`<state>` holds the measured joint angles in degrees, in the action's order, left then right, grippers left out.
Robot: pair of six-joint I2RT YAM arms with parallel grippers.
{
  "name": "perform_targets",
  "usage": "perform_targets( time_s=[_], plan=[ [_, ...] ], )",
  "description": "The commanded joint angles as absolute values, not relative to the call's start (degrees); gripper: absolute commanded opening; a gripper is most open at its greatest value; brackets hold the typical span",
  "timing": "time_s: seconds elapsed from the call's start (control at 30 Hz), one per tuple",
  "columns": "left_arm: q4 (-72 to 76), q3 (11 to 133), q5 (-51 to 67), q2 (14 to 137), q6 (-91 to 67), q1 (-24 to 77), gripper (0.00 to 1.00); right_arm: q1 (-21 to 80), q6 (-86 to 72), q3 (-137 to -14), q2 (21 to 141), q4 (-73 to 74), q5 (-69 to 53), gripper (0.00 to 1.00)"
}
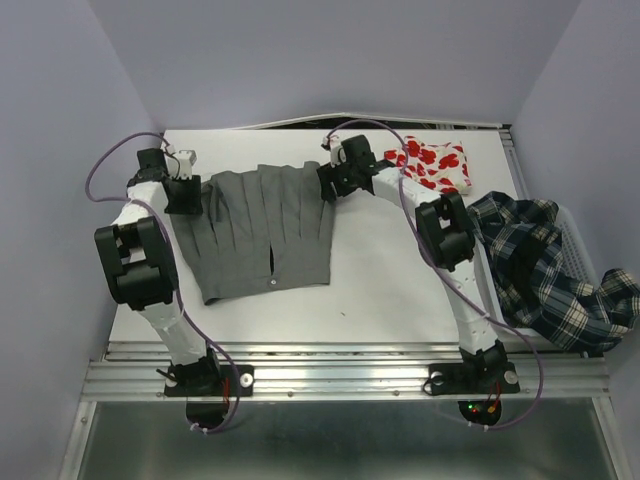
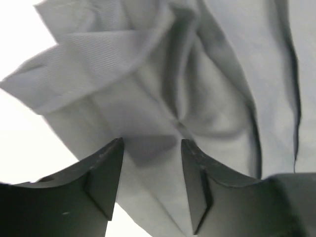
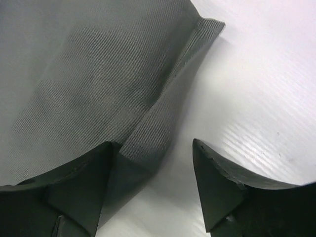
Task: Fold and stack the skirts
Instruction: Flatten the skirt out
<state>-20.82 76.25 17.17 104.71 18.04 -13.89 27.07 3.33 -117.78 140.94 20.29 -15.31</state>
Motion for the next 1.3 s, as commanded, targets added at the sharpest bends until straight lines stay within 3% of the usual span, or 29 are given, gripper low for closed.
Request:
perform_targets(
  time_s=[0.0, 0.1, 0.23, 0.47, 0.6, 0.83, 0.97, 1.1, 1.2, 1.27],
  plan=[
    [-20.21, 83.31, 20.2, 105.11, 19.94, -14.68, 0.51, 27.6, 7.99, -113.83, 135.19, 18.55, -8.19, 0.71],
    [-22.76, 84.46, 21.44, 107.66, 20.48, -14.15, 0.33, 28.12, 9.05, -114.25, 130.26, 20.29, -4.49, 0.71],
    [-23.73, 80.7, 21.1, 108.28, 21.62, -9.77, 0.26, 30.22, 9.76, -117.07, 125.25, 25.83, -6.66, 0.71],
    [-23.9, 78.48, 22.58, 108.2, 16.97, -1.94, 0.12, 35.77, 7.56, -111.37, 123.04, 36.2, -23.28, 0.65],
    [-25.22, 78.22, 29.51, 104.25, 14.77, -1.32, 0.15, 37.97, 7.03, -103.03, 124.27, 34.46, -24.71, 0.64],
    [-30.32, 76.73, 34.46, 95.46, 15.56, -2.37, 0.22, 34.81, 11.33, -108.1, 135.69, 38.05, -11.61, 0.59],
    [-31.99, 75.24, 31.48, 90.36, 16.52, -7.37, 0.32, 32.61, 18.27, -115.05, 141.58, 37.97, -3.88, 0.59],
    [-31.82, 71.99, 20.93, 88.51, 22.92, -10.46, 0.33, 30.32, 26.79, -135.58, 153.09, 32.18, 9.1, 0.6],
    [-29.71, 66.29, 19.51, 87.71, 27.32, -10.46, 0.33, 30.32, 30.94, -141.23, 154.25, 24.03, 12.92, 0.62],
    [-29.88, 63.82, 18.99, 90.69, 29.44, -9.41, 0.28, 30.94, 30.15, -140.9, 149.87, 21.63, 10.65, 0.66]
  ],
)
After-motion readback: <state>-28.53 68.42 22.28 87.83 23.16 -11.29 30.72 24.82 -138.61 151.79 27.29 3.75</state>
